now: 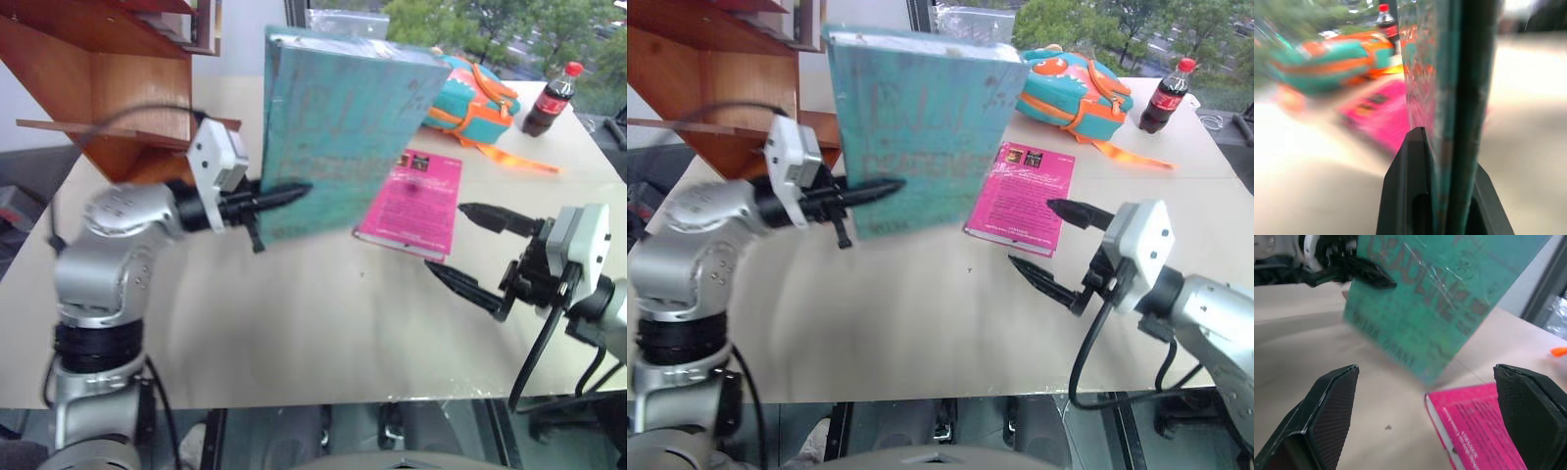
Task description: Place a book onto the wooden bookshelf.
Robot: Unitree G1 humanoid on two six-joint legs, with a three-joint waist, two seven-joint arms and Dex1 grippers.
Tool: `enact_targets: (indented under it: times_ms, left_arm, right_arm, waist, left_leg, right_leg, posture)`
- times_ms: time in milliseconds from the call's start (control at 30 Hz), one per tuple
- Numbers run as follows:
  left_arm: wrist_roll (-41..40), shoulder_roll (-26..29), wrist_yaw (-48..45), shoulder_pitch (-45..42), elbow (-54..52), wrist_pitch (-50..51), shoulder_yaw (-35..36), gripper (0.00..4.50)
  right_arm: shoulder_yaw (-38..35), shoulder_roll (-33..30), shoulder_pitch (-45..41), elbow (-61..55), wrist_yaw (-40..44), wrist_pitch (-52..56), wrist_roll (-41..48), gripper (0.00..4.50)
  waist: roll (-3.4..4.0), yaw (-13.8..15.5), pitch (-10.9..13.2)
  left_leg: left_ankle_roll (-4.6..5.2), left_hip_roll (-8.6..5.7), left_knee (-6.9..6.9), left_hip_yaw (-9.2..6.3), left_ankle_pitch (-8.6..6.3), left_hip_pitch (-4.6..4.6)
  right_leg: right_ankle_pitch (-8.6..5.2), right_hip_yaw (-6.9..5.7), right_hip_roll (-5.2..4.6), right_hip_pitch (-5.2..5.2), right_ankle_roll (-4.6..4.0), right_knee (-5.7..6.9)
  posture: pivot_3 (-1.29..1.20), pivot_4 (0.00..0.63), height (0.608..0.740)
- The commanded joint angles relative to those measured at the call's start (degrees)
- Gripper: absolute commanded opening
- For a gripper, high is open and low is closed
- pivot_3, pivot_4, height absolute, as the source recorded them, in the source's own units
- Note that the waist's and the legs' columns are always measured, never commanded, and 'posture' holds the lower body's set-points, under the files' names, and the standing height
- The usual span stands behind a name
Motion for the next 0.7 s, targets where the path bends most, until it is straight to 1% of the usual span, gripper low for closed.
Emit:
enact_targets:
  times_ms: [33, 133, 233, 267, 367, 433, 500, 567, 600, 700]
  left_arm:
    - [3.02, 7.48, -2.78, -3.31, -3.21, -9.91, 3.7, 0.03]
    - [3.77, 15.07, -5.03, -2.13, -2.84, -11.64, 7.14, 0.03]
    - [8.43, 23.45, -7.75, 2.17, 1.92, -16.12, 14.09, 0.03]
    - [9.61, 25.33, -8.07, 3.26, 3.8, -18.19, 15.48, 0.03]
    - [14.12, 29.75, -8.13, 5.23, 14.05, -30.05, 17.68, 0.03]
    - [16.46, 31.59, -6.68, 5.41, 20.49, -37.52, 16.57, 0.03]
    - [19.38, 32.6, -3.89, 2.85, 28.78, -45.78, 12.59, 0.03]
    - [21.19, 33.04, -2.33, 0.04, 34.91, -51.97, 9.15, 0.03]
    - [22.83, 33.26, -1.19, -2.36, 39.05, -55.05, 7.12, 0.03]
    - [28.23, 32.38, 1.46, -12.51, 51.82, -62.93, -0.17, 0.03]
  right_arm:
    - [1.33, -0.13, -2.83, 2.54, 3.81, -1.23, -0.61, 4.5]
    - [3.13, 0.35, -5.33, 4.66, 5.66, -1.74, -2.23, 4.5]
    - [3.95, 1.23, -8.4, 6.83, 7.2, -1.81, -2.21, 4.5]
    - [4.38, 1.49, -9.19, 7.44, 7.67, -1.85, -2.46, 4.5]
    - [6.42, 2.57, -12.11, 9.52, 9.5, -2.31, -3.28, 4.5]
    - [7.7, 3.5, -13.77, 10.54, 10.25, -2.62, -4.11, 4.5]
    - [9.02, 4.6, -15.24, 11.35, 10.77, -3.04, -5.35, 4.5]
    - [9.71, 5.42, -16.01, 11.6, 10.99, -3.35, -6.16, 4.5]
    - [9.84, 5.75, -16.31, 11.43, 10.94, -3.31, -6.25, 4.5]
    - [10.06, 6.7, -16.97, 10.87, 10.66, -2.98, -6.34, 4.5]
  waist:
    - [0.03, -0.05, 0.01]
    - [0.15, -0.26, 0.07]
    - [0.22, -0.49, 0.24]
    - [0.3, -0.38, 0.29]
    - [0.31, -0.2, 0.31]
    - [0.37, -0.11, 0.35]
    - [0.36, 0.08, 0.34]
    - [0.34, 0.18, 0.34]
    - [0.33, 0.15, 0.35]
    - [0.23, 0.03, 0.38]
  left_leg:
    - [0.01, 0.0, 0.0, -0.01, 0.0, -0.02]
    - [0.05, 0.0, -0.08, 0.07, -0.03, -0.03]
    - [0.05, 0.04, -0.12, 0.06, -0.03, -0.06]
    - [0.05, 0.06, -0.14, 0.08, -0.03, -0.05]
    - [0.04, 0.07, -0.15, 0.05, -0.03, -0.07]
    - [0.04, 0.04, -0.15, 0.08, -0.03, -0.06]
    - [0.06, 0.02, -0.15, 0.06, -0.04, -0.07]
    - [0.07, 0.01, -0.13, 0.04, -0.04, -0.13]
    - [0.07, 0.0, -0.12, 0.02, -0.05, -0.15]
    - [0.09, -0.01, -0.12, 0.03, -0.05, -0.26]
  right_leg:
    - [0.0, -0.01, 0.0, 0.0, 0.01, -0.04]
    - [0.0, 0.06, 0.04, -0.03, 0.01, -0.19]
    - [0.0, 0.01, 0.09, -0.05, 0.02, -0.25]
    - [0.0, 0.0, 0.11, -0.07, 0.02, -0.25]
    - [-0.04, -0.09, 0.12, -0.06, 0.08, -0.27]
    - [-0.13, -0.17, 0.09, -0.05, 0.25, -0.31]
    - [-0.14, -0.18, 0.06, -0.03, 0.27, -0.31]
    - [-0.12, -0.21, 0.04, -0.04, 0.26, -0.3]
    - [-0.02, -0.26, 0.04, -0.04, 0.09, -0.3]
    - [0.0, -0.4, 0.06, -0.13, 0.06, -0.3]
  posture:
    - [0.0, 0.15, 0.74]
    - [0.0, 0.15, 0.74]
    - [0.0, 0.15, 0.74]
    - [0.0, 0.15, 0.74]
    - [0.0, 0.15, 0.74]
    - [0.0, 0.15, 0.74]
    - [0.0, 0.15, 0.74]
    - [0.0, 0.15, 0.74]
    - [0.0, 0.15, 0.74]
    - [0.0, 0.15, 0.74]
